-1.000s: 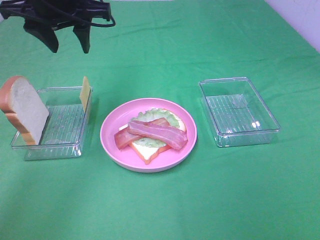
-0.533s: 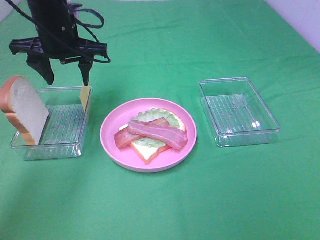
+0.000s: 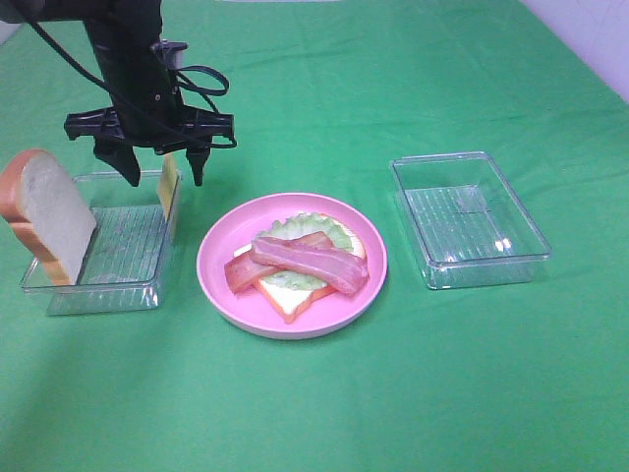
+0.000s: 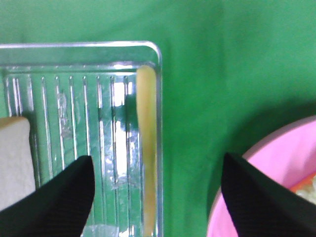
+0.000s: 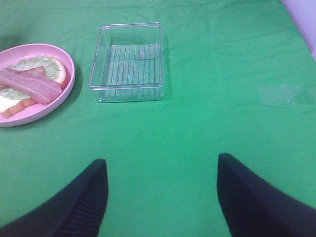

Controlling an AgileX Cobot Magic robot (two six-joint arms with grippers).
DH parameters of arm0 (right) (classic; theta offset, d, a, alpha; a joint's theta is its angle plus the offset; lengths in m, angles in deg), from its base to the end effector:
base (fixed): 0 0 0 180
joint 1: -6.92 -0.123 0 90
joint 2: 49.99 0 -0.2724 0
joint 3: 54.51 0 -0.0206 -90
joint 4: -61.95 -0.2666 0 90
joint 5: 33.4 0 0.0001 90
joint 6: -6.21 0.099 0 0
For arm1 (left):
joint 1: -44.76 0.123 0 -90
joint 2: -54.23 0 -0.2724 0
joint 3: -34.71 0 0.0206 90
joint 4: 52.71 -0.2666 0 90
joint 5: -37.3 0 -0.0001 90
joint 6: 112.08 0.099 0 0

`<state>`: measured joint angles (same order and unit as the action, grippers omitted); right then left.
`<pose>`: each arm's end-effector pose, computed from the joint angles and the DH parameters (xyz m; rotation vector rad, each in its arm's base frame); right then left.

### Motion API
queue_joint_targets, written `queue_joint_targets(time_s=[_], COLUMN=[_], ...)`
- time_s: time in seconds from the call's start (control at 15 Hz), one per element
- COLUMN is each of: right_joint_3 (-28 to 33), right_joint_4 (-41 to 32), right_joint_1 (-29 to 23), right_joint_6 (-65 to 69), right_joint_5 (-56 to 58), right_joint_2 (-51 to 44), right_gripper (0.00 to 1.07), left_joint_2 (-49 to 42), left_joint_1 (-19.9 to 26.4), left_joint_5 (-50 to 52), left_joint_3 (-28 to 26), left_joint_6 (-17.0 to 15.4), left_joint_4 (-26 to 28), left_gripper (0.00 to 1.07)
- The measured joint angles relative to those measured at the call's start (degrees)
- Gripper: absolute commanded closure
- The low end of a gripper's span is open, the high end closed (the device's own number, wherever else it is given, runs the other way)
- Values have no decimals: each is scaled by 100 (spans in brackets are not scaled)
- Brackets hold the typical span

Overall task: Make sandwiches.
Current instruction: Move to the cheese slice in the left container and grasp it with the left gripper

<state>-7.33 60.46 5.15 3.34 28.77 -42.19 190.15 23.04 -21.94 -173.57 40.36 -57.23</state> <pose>0.0246 0.0030 0.2846 -0.0847 2.0427 0.0191 0.4470 -0.1708 0.1552 -0.1007 2.9014 -0.0436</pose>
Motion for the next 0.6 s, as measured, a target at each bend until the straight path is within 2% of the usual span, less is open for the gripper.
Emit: queue_joint_targets(time_s=[0.27,0.4,0.47,0.6], right_joint_3=[0,0,0,0], right_joint_4=[0,0,0,0], right_joint_1=[0,0,0,0], right_joint_6=[0,0,0,0], right_joint_5=[0,0,0,0], right_joint_2=[0,0,0,0], right_gripper=[47,47,47,47], left_joint_2=[115,212,212,218], left_joint_1=[0,0,0,0], left_joint_5=[120,115,115,115], left_joint_3=[0,0,0,0], left_joint_6=[0,0,0,0], left_joint_4=[40,40,40,52], left_gripper=[37,43,43,63])
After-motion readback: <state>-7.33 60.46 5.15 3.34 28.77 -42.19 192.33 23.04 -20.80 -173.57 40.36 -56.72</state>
